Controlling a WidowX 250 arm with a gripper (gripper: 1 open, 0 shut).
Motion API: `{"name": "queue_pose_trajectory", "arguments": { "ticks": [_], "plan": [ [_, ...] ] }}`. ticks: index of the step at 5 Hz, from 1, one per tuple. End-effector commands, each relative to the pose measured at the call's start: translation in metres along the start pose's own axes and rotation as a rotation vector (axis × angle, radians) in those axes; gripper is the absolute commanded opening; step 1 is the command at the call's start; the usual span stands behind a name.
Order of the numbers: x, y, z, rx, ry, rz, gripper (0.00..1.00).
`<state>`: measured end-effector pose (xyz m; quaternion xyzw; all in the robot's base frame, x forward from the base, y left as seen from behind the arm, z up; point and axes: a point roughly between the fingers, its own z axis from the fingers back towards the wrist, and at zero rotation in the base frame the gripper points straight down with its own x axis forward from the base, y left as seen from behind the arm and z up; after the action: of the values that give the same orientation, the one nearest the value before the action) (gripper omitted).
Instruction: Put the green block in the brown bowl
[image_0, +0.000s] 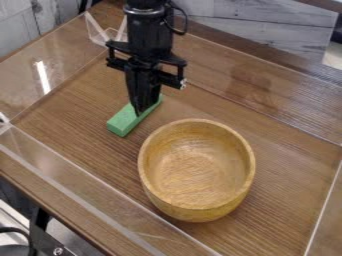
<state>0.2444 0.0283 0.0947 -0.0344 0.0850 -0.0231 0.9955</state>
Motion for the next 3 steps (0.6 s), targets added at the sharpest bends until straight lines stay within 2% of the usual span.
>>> {"name": "queue_pose_trajectory", "arguments": {
  "ticks": [1, 2, 3],
  "plan": [
    [0.0, -0.015, 0.011, 0.022, -0.063, -0.061, 1.0],
    [-0.007, -0.032, 0.006, 0.04, -0.057, -0.162, 1.0],
    [-0.015, -0.014, -0.001, 0.06, -0.072, -0.226, 1.0]
  ]
}}
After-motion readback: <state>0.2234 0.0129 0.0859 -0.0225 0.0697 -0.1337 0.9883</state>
